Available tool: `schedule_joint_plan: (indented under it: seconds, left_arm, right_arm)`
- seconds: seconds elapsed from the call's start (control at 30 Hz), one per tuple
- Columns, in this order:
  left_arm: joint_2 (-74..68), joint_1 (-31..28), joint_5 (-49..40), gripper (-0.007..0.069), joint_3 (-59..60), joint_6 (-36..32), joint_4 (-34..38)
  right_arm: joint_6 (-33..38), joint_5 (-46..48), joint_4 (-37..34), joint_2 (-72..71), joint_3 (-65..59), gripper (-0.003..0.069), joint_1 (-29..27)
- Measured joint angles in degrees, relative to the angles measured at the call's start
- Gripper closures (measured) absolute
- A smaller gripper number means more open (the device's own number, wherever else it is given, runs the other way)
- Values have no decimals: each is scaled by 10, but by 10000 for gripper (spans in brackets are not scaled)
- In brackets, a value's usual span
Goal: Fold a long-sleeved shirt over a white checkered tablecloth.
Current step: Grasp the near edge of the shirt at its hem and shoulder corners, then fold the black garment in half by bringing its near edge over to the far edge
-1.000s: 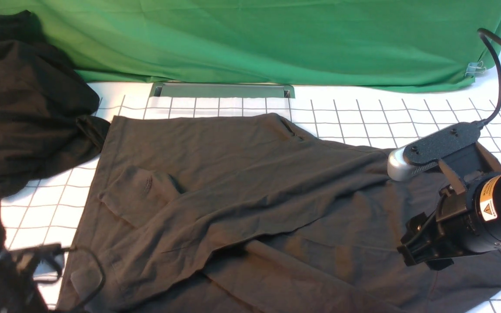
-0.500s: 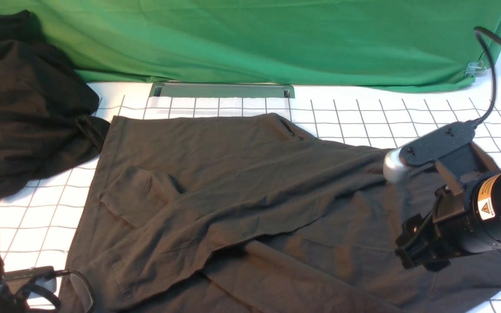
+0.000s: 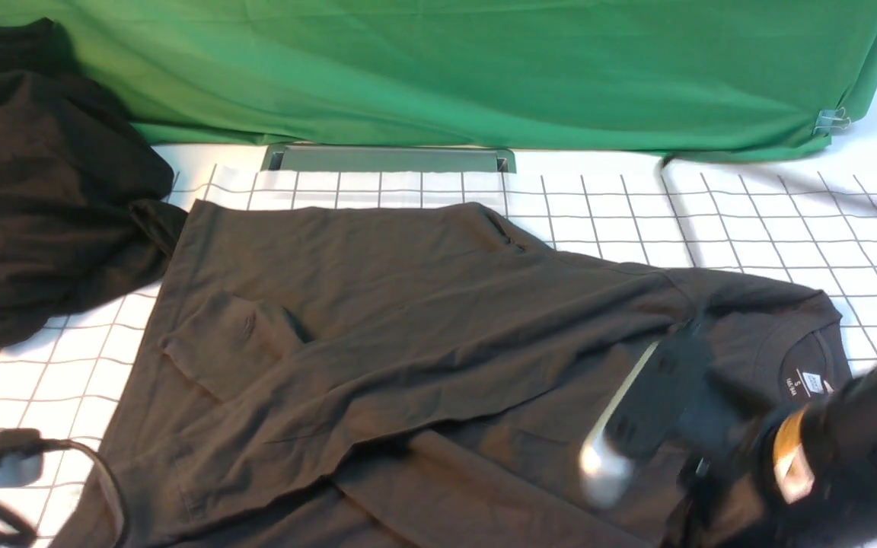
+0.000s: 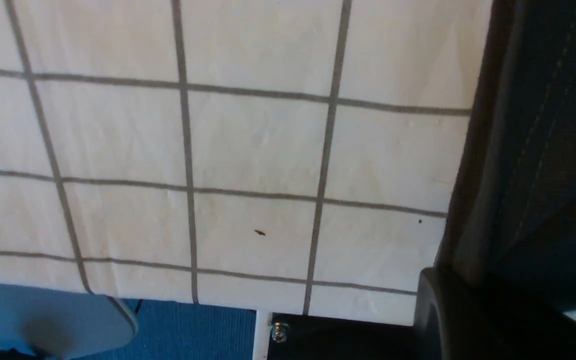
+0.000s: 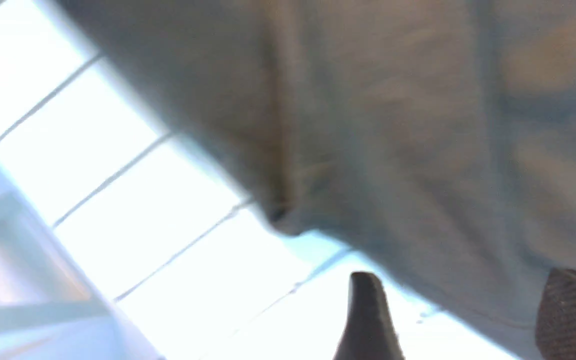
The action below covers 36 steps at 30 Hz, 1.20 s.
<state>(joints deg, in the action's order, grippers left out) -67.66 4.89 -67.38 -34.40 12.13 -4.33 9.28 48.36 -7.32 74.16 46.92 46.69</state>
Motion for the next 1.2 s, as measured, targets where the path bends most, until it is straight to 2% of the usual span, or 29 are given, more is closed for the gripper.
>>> schedule_joint_plan:
  seconds: [0.27,0.37,0.47,0.6,0.63,0.73,0.93,1.03,1.1,1.2]
  left_arm:
    - [70,0,-8,614,0,1,18]
    - [70,0,-4,614,0,1,26]
    - [70,0,-2,614,0,1,30]
    - [70,0,-5,614,0,-6,33]
    - [71,0,-11,614,0,-12,34]
    - [85,0,-13,614,0,-17,38]
    - [157,0,-18,614,-2,-19,62]
    - [193,0,-24,615,-40,-16,66]
    - [193,0,-25,615,-68,-13,65]
    - [159,0,-26,615,-148,-4,50]
  right_arm:
    - [-48,-59,0,51,-44,188,91]
    - [-52,-89,0,90,-44,175,103]
    - [-55,-130,3,131,-44,196,103]
    - [-66,-149,4,170,-44,353,103]
    - [-67,-149,12,175,-44,484,103]
    - [-71,-135,12,171,-44,607,104]
    - [-93,-64,13,98,-44,628,139]
    - [-105,-40,12,36,-43,628,146]
    - [-110,-27,14,15,-37,628,139]
    - [-111,20,29,-8,1,628,98]
